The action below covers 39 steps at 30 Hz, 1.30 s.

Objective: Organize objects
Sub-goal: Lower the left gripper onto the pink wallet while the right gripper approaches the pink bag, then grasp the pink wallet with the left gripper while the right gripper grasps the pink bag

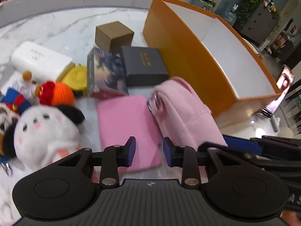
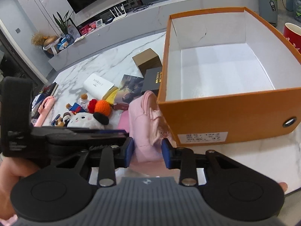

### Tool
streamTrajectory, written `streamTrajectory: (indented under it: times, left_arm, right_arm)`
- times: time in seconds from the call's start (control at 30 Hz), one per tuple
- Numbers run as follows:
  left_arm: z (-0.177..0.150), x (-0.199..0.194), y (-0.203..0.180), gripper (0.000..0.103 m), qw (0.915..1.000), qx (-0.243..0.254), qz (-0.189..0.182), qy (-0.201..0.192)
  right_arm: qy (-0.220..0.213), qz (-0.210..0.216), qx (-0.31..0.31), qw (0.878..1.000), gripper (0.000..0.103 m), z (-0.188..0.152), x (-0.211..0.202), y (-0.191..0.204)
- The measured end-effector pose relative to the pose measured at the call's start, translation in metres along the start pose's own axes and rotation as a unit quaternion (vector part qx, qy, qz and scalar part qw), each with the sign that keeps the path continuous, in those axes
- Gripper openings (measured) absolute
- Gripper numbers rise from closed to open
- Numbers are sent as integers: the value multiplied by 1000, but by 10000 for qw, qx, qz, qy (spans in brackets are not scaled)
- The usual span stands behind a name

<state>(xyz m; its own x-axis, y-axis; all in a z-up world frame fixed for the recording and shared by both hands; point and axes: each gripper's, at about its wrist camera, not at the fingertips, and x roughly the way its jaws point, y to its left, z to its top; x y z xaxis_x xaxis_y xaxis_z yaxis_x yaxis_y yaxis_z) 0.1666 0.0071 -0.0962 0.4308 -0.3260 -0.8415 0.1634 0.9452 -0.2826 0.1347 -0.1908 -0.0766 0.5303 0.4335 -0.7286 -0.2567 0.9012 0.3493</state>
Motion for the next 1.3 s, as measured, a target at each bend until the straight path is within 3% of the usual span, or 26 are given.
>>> streamTrajectory:
  times: [0.07,0.17,0.33,0.6,0.7,0.77,1.2,1.3]
  left_arm:
    - [-4,-2,2,40,9999,-162,35,-14]
    - [-6,-4,9,65,9990,-371,201,-134]
    - [3,2,16,71,9975,-324,622,80]
    - [12,20,14,102,9961,-270,785,305]
    - [12,27,9,100,9964,-189,749,346]
    - [10,27,5,91,9974,-109,669,250]
    - [-19,-13,6,88,9985,-524,183,4]
    - [-23,-24,5,88,9978,-488,449,-86]
  right_arm:
    - [12,-105,-14,9999,33,-2,-5,1]
    - [-1,-244,53,9997,33,-4,-13,-4]
    - [7,-245,55,9997,34,-5,-15,-7]
    - [4,-242,-72,9997,35,-5,-13,-4]
    - [-7,-271,-54,9996,35,-4,-12,-5]
    - [-24,-326,-33,9995,35,-3,-12,-7]
    - [186,223,430,9987,33,-4,-10,-19]
    - [214,237,504,9982,33,-5,-12,-20]
